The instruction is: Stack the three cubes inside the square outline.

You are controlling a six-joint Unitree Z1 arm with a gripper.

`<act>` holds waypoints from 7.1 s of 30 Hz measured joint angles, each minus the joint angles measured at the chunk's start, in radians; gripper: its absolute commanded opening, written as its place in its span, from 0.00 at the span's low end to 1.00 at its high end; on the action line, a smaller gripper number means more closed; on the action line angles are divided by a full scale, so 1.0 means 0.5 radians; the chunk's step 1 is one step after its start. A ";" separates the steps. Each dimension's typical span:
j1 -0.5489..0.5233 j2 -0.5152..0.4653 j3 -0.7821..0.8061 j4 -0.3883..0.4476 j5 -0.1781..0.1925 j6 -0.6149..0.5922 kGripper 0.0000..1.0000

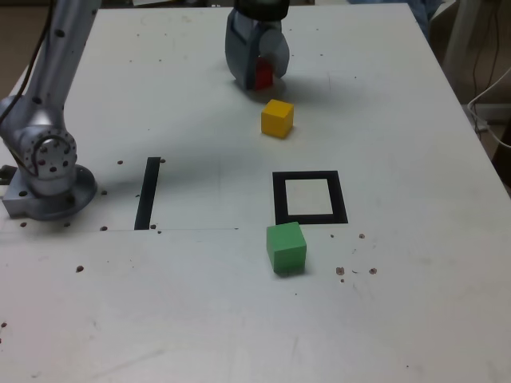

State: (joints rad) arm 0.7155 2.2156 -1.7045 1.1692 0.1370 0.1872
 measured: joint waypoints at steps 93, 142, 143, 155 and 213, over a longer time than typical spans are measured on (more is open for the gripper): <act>-1.559 -0.253 0.494 -0.125 -0.195 -0.695 0.61; -0.804 -0.658 0.603 0.121 0.116 0.481 1.00; -0.782 -0.644 0.603 0.119 0.130 0.513 1.00; -0.742 -0.428 0.591 0.077 0.037 0.841 1.00; -0.680 -0.220 0.349 0.023 -0.037 1.176 0.13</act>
State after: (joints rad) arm 0.3756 2.1056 -1.5298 1.1806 0.1187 0.7750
